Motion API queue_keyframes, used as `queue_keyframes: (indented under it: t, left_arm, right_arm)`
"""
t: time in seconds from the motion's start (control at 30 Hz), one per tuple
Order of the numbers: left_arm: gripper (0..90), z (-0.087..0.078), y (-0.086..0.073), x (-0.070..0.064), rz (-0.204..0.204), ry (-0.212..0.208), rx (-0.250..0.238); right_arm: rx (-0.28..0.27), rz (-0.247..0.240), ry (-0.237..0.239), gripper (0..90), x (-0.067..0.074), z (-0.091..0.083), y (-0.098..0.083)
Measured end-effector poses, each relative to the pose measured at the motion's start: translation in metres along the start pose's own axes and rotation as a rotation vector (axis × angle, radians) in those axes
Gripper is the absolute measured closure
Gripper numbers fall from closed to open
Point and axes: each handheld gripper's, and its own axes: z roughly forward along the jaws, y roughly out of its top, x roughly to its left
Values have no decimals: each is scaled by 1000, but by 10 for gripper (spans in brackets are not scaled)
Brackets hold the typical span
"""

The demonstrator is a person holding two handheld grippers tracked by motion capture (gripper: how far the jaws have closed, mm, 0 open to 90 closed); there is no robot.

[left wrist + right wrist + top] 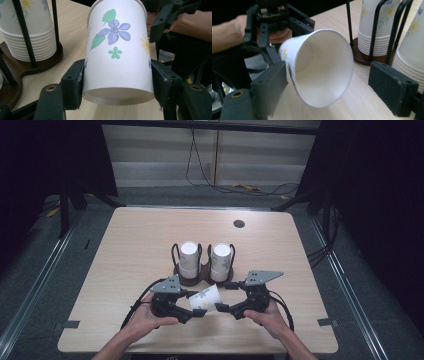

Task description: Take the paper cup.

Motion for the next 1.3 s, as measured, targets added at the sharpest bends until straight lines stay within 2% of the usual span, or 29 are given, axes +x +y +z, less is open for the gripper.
queue_keyframes:
  t: [0.2,0.33,0.57,0.87,1.17,1.3]
  left_arm:
    - [351,0,0,-1,5,-1,-3]
    - [351,1,1,-2,9,-1,-10]
    - [352,-1,4,-3,13,-7,-33]
    - [352,1,5,-4,19,-15,-37]
    - [353,0,7,-5,7,-34,-52]
    - [353,0,6,-5,9,-36,-51]
  right_arm:
    - [-27,13,7,150,1,3,1]
    - [-75,44,25,142,0,4,3]
    - [-103,81,64,143,-1,7,4]
    - [-100,90,92,136,0,11,5]
    - [-113,141,149,137,-5,11,3]
    - [-111,148,163,143,-6,12,3]
